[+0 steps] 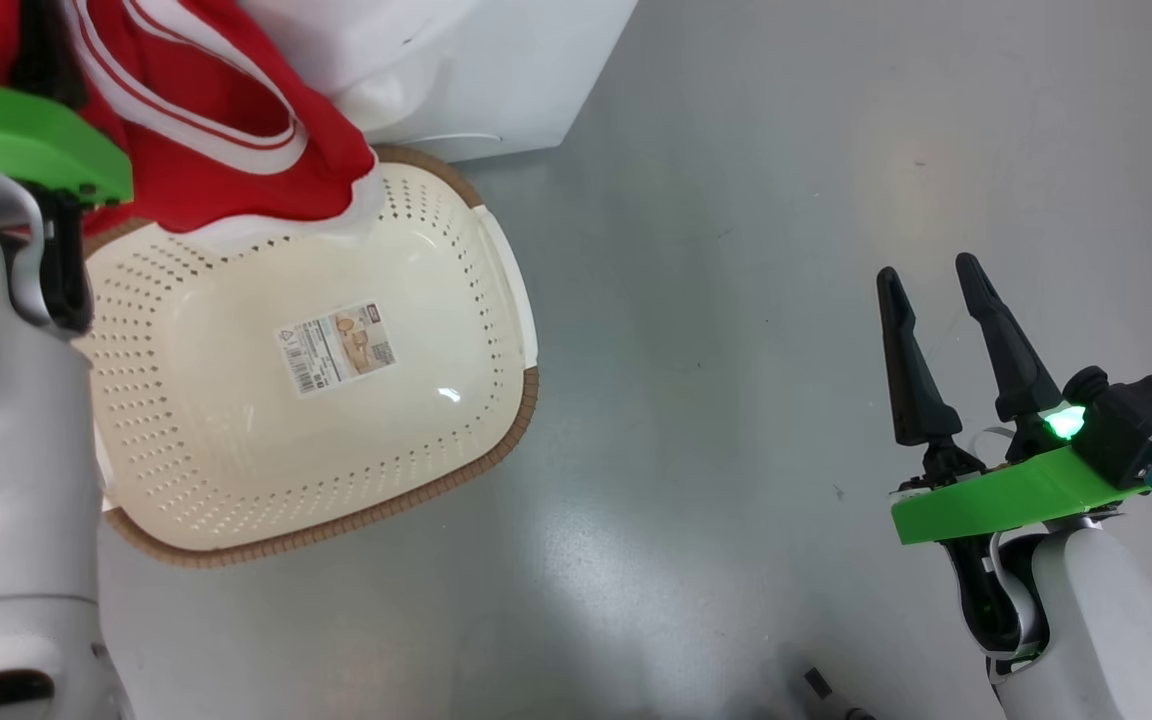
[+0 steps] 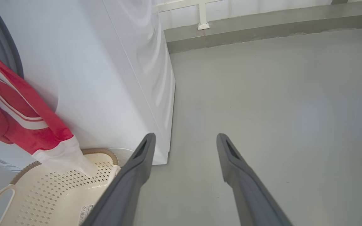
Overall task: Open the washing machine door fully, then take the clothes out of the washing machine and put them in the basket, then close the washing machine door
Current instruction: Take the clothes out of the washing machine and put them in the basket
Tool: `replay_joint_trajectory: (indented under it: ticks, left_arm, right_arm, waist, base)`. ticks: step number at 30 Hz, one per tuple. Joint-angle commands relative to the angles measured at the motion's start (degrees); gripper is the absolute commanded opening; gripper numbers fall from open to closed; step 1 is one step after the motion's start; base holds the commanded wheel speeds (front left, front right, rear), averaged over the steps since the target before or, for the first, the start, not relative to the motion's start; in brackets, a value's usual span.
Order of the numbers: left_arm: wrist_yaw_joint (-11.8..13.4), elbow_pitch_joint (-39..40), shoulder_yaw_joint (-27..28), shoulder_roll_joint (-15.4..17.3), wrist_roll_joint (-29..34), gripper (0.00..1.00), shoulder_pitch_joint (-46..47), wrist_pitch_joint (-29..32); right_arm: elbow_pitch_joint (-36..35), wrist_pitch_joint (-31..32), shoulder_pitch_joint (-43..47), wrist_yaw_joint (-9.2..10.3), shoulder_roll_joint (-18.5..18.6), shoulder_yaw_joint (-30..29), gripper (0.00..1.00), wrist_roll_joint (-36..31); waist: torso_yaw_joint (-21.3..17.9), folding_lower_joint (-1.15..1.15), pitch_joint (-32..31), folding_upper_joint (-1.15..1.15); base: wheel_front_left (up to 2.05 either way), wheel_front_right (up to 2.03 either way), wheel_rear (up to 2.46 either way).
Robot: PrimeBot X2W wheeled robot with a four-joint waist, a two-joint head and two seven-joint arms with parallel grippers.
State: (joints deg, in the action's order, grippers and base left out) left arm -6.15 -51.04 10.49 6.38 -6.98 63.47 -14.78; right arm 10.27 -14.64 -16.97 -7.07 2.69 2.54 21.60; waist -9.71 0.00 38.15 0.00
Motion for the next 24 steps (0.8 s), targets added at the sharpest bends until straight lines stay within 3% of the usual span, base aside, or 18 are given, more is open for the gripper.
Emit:
replay_joint_trajectory:
  ticks: [1,10,11,12,13,14,24]
  left_arm:
    - [-0.22,0.54,-0.01,2.5,1.0,1.0,0.59,-0.22]
    - [1.47,-5.49,-3.07,3.99,4.35,1.0,4.98,-0.22]
    - [1.67,-5.9,-3.37,4.14,4.64,0.87,5.24,-0.22]
    - [1.67,-5.9,-3.37,4.14,4.64,0.87,5.24,-0.22]
    - [1.96,-6.55,-3.63,4.24,4.79,0.17,5.6,-0.22]
    - [2.12,-6.78,-3.76,4.32,4.87,0.0,5.73,-0.22]
    - [2.6,-4.7,-4.19,4.05,4.4,0.0,4.86,-0.22]
  right_arm:
    - [-1.37,-0.36,-0.1,-0.42,0.19,1.28,1.0,0.7]
    - [-1.4,-0.36,-0.48,-0.42,0.19,1.73,1.0,1.11]
    - [-1.39,-0.36,-0.51,-0.42,0.19,1.75,1.0,1.18]
    - [-1.39,-0.36,-0.51,-0.42,0.19,1.75,1.0,1.18]
    - [-1.38,-0.36,-0.55,-0.42,0.19,1.76,1.0,1.3]
    - [-1.39,-0.36,-0.57,-0.42,0.19,1.76,1.0,1.35]
    - [-1.54,-0.36,-0.5,-0.42,0.19,1.19,1.0,1.14]
  waist:
    - [-0.15,0.0,0.2,0.0]
    - [-0.98,0.0,0.73,0.0]
    - [-1.07,0.0,0.73,0.0]
    - [-1.07,0.0,0.73,0.0]
    - [-1.24,0.0,0.72,0.0]
    - [-1.31,0.0,0.71,0.0]
    - [-0.81,0.0,0.42,0.0]
  base:
    - [0.0,0.0,0.0]
    - [0.0,0.0,0.0]
    - [0.0,0.0,0.0]
    - [0.0,0.0,0.0]
    - [0.0,0.0,0.0]
    - [0.0,0.0,0.0]
    - [0.0,0.0,0.0]
